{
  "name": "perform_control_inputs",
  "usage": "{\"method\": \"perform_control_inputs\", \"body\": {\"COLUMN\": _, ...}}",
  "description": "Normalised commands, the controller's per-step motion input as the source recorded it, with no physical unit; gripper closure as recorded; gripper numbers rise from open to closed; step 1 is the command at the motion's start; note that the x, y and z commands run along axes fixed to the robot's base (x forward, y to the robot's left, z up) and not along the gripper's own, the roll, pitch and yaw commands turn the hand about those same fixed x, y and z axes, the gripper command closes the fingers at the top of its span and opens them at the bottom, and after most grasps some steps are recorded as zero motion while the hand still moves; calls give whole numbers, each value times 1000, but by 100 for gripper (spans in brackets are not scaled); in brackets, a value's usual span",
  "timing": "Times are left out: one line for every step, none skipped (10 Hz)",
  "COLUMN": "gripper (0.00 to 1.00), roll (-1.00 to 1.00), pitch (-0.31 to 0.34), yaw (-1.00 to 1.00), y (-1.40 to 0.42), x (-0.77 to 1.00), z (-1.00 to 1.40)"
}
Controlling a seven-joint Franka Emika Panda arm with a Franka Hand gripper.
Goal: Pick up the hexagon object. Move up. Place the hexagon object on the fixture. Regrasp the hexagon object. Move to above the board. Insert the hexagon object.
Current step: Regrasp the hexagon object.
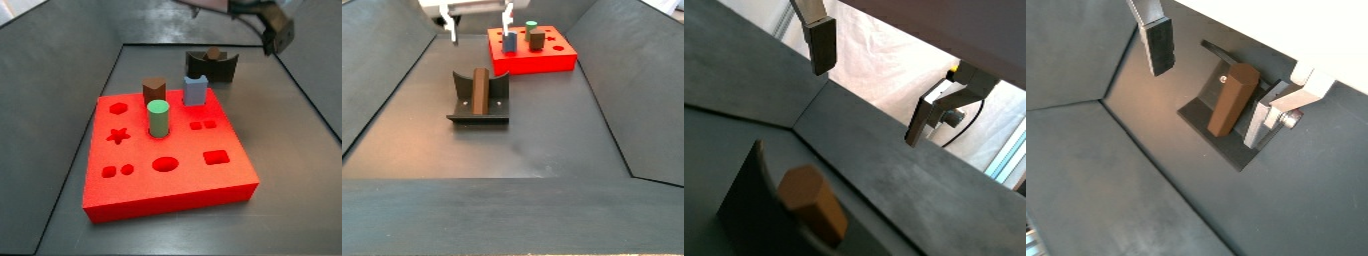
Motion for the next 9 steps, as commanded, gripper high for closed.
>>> {"method": "perform_control_inputs", "body": {"gripper": 0, "roll": 76, "pitch": -42, "yaw": 88, "y": 52, "x": 81, "z": -1000}}
{"method": "perform_control_inputs", "body": {"gripper": 0, "roll": 79, "pitch": -56, "yaw": 79, "y": 48, "x": 91, "z": -1000}}
{"method": "perform_control_inputs", "body": {"gripper": 0, "roll": 75, "pitch": -66, "yaw": 56, "y": 40, "x": 104, "z": -1000}}
{"method": "perform_control_inputs", "body": {"gripper": 0, "roll": 78, "pitch": -70, "yaw": 40, "y": 37, "x": 109, "z": -1000}}
{"method": "perform_control_inputs", "body": {"gripper": 0, "roll": 78, "pitch": -73, "yaw": 26, "y": 27, "x": 107, "z": -911}}
{"method": "perform_control_inputs", "body": {"gripper": 0, "roll": 80, "pitch": -67, "yaw": 10, "y": 16, "x": 88, "z": -709}}
{"method": "perform_control_inputs", "body": {"gripper": 0, "roll": 76, "pitch": -61, "yaw": -2, "y": 9, "x": 79, "z": -517}}
{"method": "perform_control_inputs", "body": {"gripper": 0, "roll": 75, "pitch": -55, "yaw": -7, "y": 9, "x": 75, "z": -422}}
{"method": "perform_control_inputs", "body": {"gripper": 0, "roll": 74, "pitch": -46, "yaw": -11, "y": 6, "x": 71, "z": -236}}
